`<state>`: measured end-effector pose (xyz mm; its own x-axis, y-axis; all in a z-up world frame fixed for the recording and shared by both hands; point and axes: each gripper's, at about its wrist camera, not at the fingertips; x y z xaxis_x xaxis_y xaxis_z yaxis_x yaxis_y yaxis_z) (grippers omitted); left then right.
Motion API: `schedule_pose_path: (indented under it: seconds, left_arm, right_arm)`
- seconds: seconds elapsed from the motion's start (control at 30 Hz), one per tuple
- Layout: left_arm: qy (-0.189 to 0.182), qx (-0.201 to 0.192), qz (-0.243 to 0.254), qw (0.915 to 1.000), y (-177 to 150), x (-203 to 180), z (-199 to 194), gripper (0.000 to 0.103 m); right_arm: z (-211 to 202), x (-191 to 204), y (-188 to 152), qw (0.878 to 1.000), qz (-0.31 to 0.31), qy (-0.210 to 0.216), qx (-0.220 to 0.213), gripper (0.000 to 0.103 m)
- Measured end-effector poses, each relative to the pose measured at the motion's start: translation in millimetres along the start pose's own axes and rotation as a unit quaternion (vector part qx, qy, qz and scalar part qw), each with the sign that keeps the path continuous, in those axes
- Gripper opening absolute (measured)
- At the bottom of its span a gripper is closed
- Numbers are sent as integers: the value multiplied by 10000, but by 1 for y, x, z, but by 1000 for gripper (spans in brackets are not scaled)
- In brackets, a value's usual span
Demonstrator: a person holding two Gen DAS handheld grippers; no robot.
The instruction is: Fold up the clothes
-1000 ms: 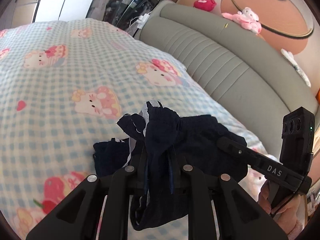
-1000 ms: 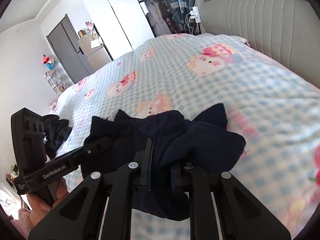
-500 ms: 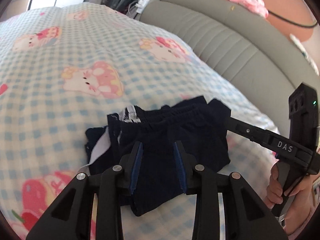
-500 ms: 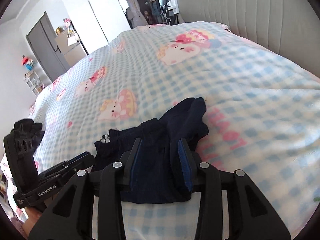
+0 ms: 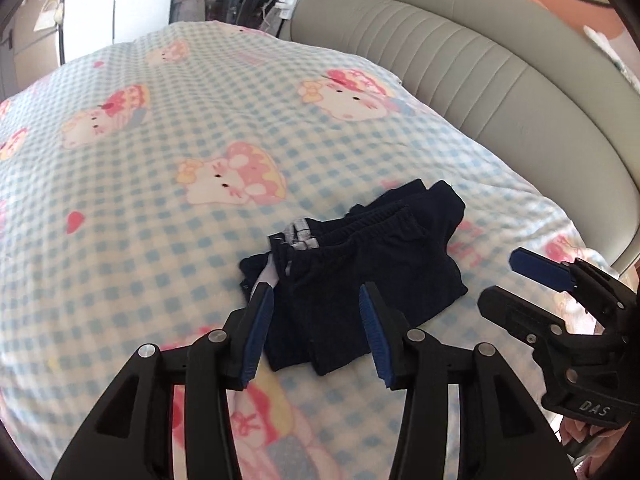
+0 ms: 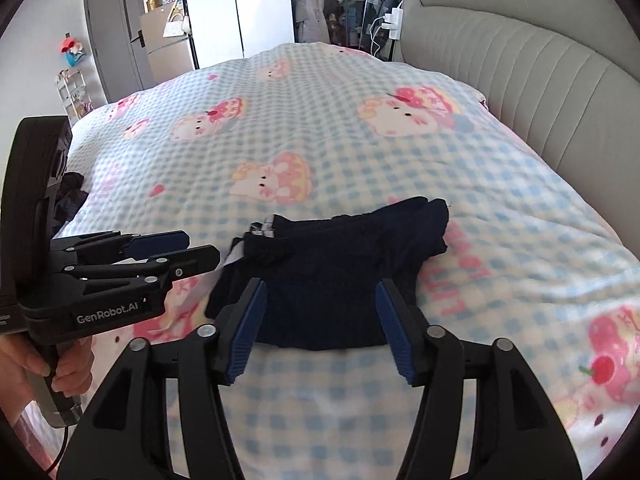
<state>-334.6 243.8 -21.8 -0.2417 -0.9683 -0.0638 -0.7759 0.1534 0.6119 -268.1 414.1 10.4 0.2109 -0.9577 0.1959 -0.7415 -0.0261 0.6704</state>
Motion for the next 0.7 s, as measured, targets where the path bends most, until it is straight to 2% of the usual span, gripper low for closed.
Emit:
schedule_pose_path:
  seconds: [0.03, 0.1, 0.13, 0.23, 0.27, 0.3, 0.33, 0.47, 0.5, 0.7]
  left_arm:
    - [196, -58, -73, 9998, 1, 11, -9, 56]
    - [581, -178, -215, 9979, -2, 35, -22, 66]
    - [770, -241, -284, 9963, -5, 47, -27, 70]
    - [1196, -252, -499, 9912, -25, 83, -40, 74]
    - [1279, -203, -550, 9901, -33, 94, -45, 74]
    - [1360, -164, -603, 9887, -42, 104, -50, 74]
    - [1427, -213, -686, 9872, -48, 114, -59, 74]
    - [1576, -472, -1143, 9797, -63, 158, -103, 75]
    - [1597, -505, -1245, 9780, -65, 169, -115, 76]
    - [1939, -826, -1485, 9662, -91, 225, -180, 82]
  right_arm:
    - [-5, 10, 2, 10000, -7, 26, -56, 77]
    - [-9, 30, 6, 9999, -11, 80, -138, 85]
    - [-8, 40, 7, 9999, 5, 98, -132, 86]
    - [-2, 73, 9, 10000, 21, 78, -36, 85]
    - [0, 88, 7, 10000, -24, -20, 9, 81]
    - [2, 102, 4, 9999, -61, -97, 49, 69]
    - [2, 116, 1, 10000, -28, -8, 44, 67]
    - [3, 178, -9, 9988, -122, 477, 68, 71]
    - [3, 194, -12, 9983, -284, 502, 68, 75]
    - [-21, 266, -23, 9950, -716, 691, -116, 84]
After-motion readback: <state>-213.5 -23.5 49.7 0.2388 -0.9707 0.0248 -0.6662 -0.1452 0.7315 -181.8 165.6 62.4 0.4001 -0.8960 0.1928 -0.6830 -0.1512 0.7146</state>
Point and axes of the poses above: each gripper's, at about its wrist camera, not at the fingertips, and z roughly the way its jaws point, x to its left, y to its top, and after that the axes turned 13 degrees about y, right-handed
